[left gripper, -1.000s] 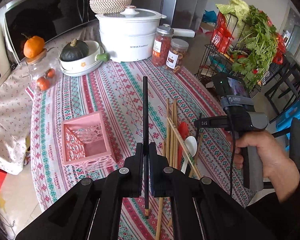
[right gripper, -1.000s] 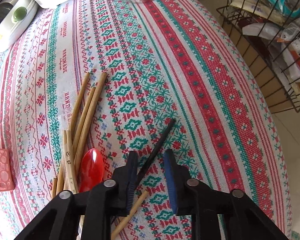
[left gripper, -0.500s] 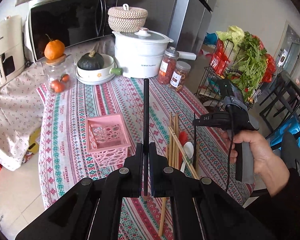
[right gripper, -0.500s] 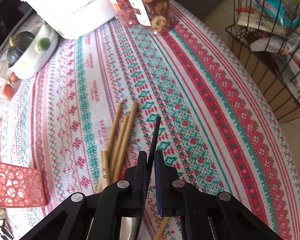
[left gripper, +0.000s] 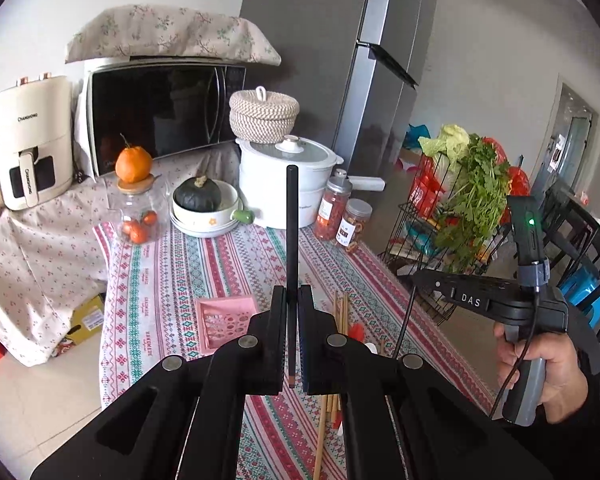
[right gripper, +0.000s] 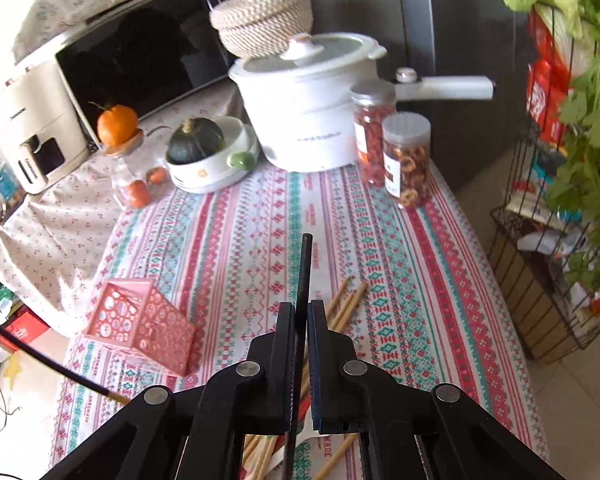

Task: Organize utensils
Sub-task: 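Lift both black sticks and carry them over the pink basket with both tools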

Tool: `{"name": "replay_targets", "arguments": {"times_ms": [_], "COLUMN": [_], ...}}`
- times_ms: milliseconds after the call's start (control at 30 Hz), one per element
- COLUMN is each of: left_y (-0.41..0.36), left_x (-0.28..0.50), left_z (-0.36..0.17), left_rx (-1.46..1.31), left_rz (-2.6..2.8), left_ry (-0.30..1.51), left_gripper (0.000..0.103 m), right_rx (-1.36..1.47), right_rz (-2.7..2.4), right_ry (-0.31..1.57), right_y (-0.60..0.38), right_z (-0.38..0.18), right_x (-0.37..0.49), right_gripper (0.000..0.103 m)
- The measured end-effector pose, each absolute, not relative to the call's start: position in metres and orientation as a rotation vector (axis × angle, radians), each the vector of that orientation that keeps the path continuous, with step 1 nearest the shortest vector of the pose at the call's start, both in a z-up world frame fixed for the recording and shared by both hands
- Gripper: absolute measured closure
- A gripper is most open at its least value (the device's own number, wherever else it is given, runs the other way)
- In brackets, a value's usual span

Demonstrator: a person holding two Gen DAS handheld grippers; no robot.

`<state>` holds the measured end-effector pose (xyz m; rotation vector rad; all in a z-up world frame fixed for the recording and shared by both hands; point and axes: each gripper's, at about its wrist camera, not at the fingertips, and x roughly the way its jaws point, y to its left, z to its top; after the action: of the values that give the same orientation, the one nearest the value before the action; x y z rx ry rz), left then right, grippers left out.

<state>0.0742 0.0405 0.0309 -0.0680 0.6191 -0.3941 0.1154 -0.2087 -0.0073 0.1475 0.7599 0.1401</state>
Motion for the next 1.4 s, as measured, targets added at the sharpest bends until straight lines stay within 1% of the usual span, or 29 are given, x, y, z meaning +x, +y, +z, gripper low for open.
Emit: {"name": "replay_targets", "arguments": {"times_ms": [167,367,567,967,1133,1400], "left_y": [0.051,0.066,0.07,0.073,0.078,0.085], "left_x": [0.069,0.076,0.105,0.167,0.185,0.214], "left_z": [0.051,0.062,0.051,0.013,-0.003,-0.027], "left_rx": [-0.075,-0.092,-0.089,-0.072,-0.097,-0.129], "left_rz": [-0.346,-0.278,-0.23,-0.201,-0.201,-0.215], "left_ry": [0.512,0.457,0.503,0.669,0.739,0.854], "left_gripper": [0.098,0.098,0.098,0.098,0.098,0.098], "right_rx": [0.062,0.081,0.123,0.216,0.253,0.262], "right_rz": [0.165,0.219,0.273,0.4,0.441,0.436], "right_ry": [0.654,0.585,0.553,0.517,0.559,0.766], "right_y": [-0.189,-0.178,-0.163,-0.132,-0.118,-0.106], "right_z": [0.021,0.046,0.067,0.102,0.09,0.027], "right_x": [0.098,0.096,0.105,0.132,0.153,0.198], "right_gripper": [0.099,0.099,0.099,0.099,0.099,0.099]}}
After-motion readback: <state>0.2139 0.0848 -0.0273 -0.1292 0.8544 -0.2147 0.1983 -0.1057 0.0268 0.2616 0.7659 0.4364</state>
